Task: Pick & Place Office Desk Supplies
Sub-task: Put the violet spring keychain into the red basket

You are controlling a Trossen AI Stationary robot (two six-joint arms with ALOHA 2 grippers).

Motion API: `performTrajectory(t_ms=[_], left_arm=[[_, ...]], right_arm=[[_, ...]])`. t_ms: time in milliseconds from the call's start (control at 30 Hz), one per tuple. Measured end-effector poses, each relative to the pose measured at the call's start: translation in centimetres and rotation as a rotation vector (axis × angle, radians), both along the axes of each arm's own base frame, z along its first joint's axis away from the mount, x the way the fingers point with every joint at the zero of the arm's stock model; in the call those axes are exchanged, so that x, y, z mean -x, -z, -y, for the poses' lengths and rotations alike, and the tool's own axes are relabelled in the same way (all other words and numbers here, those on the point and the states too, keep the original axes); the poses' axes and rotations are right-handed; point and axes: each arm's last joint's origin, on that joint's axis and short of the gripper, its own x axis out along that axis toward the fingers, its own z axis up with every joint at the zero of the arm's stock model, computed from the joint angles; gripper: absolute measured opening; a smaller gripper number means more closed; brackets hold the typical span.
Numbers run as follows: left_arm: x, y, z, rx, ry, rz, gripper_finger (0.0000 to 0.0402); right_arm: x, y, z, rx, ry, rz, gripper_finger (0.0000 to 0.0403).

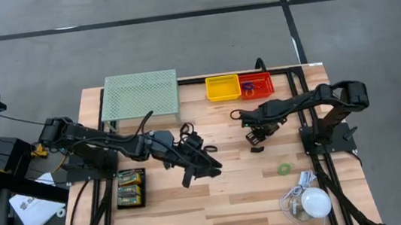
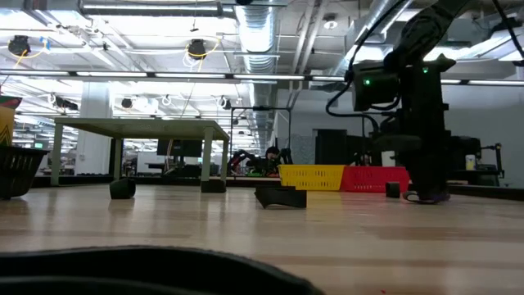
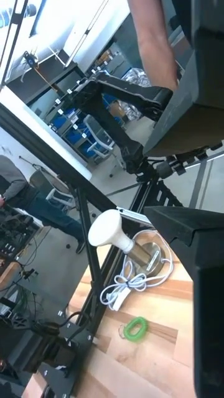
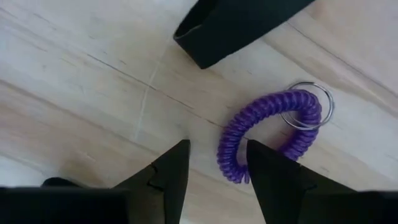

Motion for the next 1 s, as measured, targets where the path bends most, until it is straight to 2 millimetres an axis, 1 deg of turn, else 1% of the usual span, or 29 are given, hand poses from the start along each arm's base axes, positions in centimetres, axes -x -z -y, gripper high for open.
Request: performTrajectory(t_ms=[100,200,267,433,467,567,633,700,833,900,1000], left_arm=[[0.0,0.0,0.0,0.004,0.001,-0.001,0.0135],[0.0,0.0,0.0,0.007,0.002,-0.003,0.0135],[0.0,0.0,0.0,0.007,0.002,-0.003,0.0135],[0.0,0.0,0.0,0.007,0.001,-0.003,0.0135],[0.0,0.0,0.0,0.007,0.001,-0.003,0.0135],[0.0,0.0,0.0,0.007,0.001,-0.003,0.0135],[0.0,0.0,0.0,0.006,0.001,-0.002,0.0135],[0.0,0.0,0.0,0.005,0.002,-0.002,0.0135],[0.0,0.0,0.0,-0.003,0.002,0.001,0.0135],[0.0,0.0,0.0,-0.010,0.002,0.004,0.0135],[0.0,0.0,0.0,-0.011,0.002,0.006,0.0135]], right_arm=[[-0.1,0.3,0.0,0.009,-0.024,-0.010,0.0155],[-0.1,0.3,0.1,0.017,-0.034,-0.005,0.0138],[-0.2,0.3,0.1,0.018,-0.043,0.003,0.0115],[-0.3,0.3,0.1,0.019,-0.044,0.018,0.0027],[-0.3,0.3,0.1,0.022,-0.045,0.020,0.0017],[-0.4,-0.1,-0.4,0.030,-0.032,0.040,0.0016],[-0.4,-0.7,-1.3,0.038,-0.028,0.069,0.0012],[-0.9,-2.5,-2.6,0.047,-0.030,0.161,0.0006],[-1.4,-7.1,-5.4,0.061,-0.015,0.384,0.0004],[-1.5,-10.0,-6.2,0.106,0.005,0.520,0.0003],[-1.4,-13.9,-6.7,0.197,0.031,0.677,0.0002]])
